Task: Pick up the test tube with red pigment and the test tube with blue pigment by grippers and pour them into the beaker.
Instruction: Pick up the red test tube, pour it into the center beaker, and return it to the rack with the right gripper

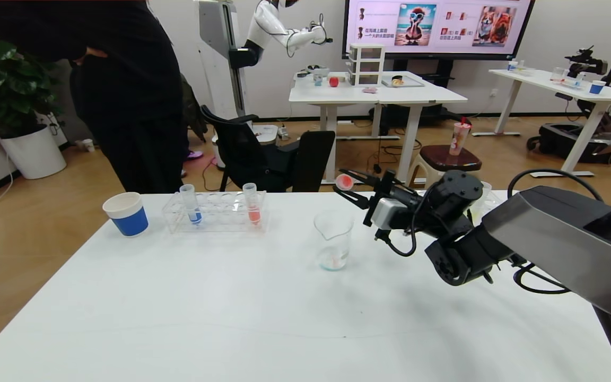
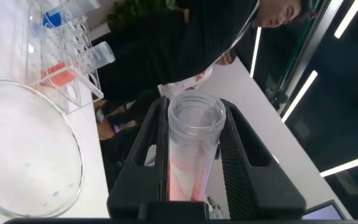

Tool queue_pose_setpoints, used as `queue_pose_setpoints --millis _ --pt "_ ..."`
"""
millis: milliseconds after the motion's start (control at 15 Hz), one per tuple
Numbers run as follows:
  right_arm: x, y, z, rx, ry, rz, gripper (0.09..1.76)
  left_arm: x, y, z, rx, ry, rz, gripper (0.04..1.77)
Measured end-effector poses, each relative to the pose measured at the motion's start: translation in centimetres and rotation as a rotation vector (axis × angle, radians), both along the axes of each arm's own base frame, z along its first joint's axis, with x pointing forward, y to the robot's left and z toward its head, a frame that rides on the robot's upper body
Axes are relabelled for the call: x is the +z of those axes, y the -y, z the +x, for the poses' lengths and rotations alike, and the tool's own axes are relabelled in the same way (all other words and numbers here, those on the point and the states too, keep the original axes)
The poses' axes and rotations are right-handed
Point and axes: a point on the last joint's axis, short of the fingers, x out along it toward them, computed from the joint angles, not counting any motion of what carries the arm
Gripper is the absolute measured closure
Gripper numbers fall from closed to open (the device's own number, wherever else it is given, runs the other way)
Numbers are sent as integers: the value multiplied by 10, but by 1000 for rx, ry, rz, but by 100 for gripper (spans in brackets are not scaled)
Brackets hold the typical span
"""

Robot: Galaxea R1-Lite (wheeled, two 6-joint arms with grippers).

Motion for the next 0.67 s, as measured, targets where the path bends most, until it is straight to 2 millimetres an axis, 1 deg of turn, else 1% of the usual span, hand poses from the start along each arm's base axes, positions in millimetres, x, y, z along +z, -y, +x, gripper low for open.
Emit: queue_pose_setpoints --millis 267,667 --pt "4 -1 5 35 86 -34 134 0 0 0 0 0 0 6" --pt "0 -1 9 52 189 -97 134 0 0 0 0 0 0 6"
